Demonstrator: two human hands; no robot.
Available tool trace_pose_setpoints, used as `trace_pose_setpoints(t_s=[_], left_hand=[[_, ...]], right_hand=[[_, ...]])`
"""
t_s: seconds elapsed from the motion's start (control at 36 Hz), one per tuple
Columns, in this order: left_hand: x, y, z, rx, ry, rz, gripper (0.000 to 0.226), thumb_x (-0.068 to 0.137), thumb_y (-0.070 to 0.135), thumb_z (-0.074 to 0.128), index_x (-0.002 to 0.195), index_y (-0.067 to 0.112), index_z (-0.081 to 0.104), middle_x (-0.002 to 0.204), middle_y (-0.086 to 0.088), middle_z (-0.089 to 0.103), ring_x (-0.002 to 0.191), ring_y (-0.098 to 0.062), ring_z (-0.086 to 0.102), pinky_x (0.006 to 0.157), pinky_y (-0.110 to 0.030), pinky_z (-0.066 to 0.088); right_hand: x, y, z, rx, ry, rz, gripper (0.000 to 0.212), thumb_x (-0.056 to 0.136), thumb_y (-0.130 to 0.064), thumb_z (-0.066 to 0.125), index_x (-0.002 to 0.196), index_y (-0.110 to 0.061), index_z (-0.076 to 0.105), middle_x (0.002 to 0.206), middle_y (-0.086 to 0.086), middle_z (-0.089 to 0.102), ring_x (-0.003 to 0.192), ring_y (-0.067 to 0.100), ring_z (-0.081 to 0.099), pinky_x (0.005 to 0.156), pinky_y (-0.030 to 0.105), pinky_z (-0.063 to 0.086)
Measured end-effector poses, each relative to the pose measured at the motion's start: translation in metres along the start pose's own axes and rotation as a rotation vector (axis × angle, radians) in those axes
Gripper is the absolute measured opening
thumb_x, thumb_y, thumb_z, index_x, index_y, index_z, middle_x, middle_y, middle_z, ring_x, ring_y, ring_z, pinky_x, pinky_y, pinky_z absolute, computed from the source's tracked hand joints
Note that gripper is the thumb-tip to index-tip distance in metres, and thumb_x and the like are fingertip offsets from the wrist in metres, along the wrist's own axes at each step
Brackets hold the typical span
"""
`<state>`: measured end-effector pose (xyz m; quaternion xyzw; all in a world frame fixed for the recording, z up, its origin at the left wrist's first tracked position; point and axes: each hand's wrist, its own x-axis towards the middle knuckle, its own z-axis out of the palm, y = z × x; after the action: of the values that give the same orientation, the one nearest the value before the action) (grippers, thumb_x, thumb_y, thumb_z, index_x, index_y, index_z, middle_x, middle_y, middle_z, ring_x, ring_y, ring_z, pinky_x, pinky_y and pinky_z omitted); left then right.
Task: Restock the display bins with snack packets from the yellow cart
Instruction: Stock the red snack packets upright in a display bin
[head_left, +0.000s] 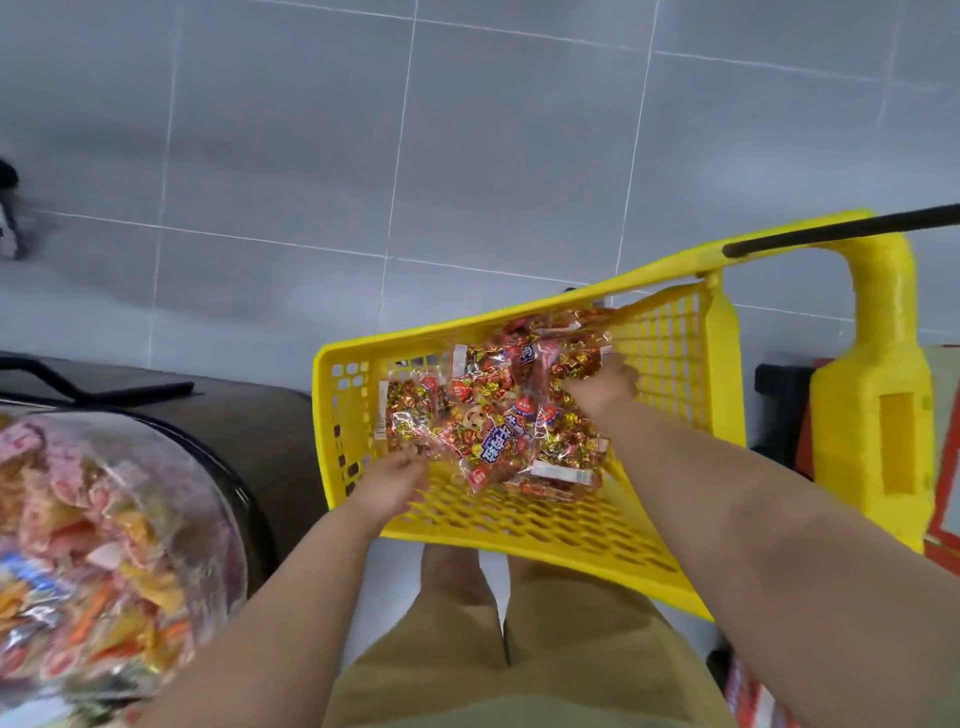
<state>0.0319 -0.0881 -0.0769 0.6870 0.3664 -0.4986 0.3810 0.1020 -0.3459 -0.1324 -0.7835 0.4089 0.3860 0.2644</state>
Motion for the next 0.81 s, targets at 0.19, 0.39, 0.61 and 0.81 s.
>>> trace_pose_setpoints(t_s=[0.19, 0.39, 0.61, 0.81], left_hand=[[0.005, -0.01, -0.005, 0.005, -0.014, -0.032, 0.015, 0.099, 0.025, 0.048, 0.106, 0.014, 0.057, 0.086, -0.004, 0.063, 0.077, -0.02, 0.06, 0.068, -0.029, 0.045], [0.011, -0.007, -0.017, -0.027, -0.005, -0.041, 0.02, 0.099, 0.024, 0.048, 0.113, 0.012, 0.056, 0.094, -0.007, 0.064, 0.078, -0.018, 0.059, 0.067, -0.028, 0.047], [0.003, 0.028, -0.019, -0.207, -0.054, 0.073, 0.017, 0.094, 0.032, 0.059, 0.105, 0.02, 0.06, 0.098, -0.003, 0.069, 0.091, -0.017, 0.064, 0.083, -0.033, 0.053], [-0.011, 0.059, -0.009, -0.367, -0.233, 0.266, 0.062, 0.065, 0.047, 0.078, 0.12, 0.025, 0.059, 0.129, -0.003, 0.06, 0.118, -0.024, 0.058, 0.103, -0.05, 0.044]], right_hand=[[0.008, 0.005, 0.013, -0.011, 0.013, 0.009, 0.092, 0.077, -0.042, 0.074, 0.146, -0.014, 0.02, 0.146, 0.014, 0.029, 0.136, 0.032, 0.029, 0.109, 0.042, 0.034], [0.015, 0.004, 0.009, 0.198, -0.016, -0.128, 0.07, 0.072, -0.021, 0.081, 0.125, -0.014, 0.036, 0.123, 0.01, 0.053, 0.111, 0.031, 0.054, 0.093, 0.042, 0.048], [-0.037, 0.007, -0.004, 0.362, -0.03, -0.283, 0.028, 0.072, -0.028, 0.081, 0.075, -0.021, 0.054, 0.068, -0.009, 0.053, 0.063, 0.008, 0.051, 0.051, 0.013, 0.04], [-0.085, -0.007, 0.0, 0.391, -0.317, -0.327, 0.03, 0.069, -0.04, 0.081, 0.073, -0.028, 0.053, 0.067, -0.014, 0.06, 0.066, 0.005, 0.057, 0.056, 0.018, 0.046]])
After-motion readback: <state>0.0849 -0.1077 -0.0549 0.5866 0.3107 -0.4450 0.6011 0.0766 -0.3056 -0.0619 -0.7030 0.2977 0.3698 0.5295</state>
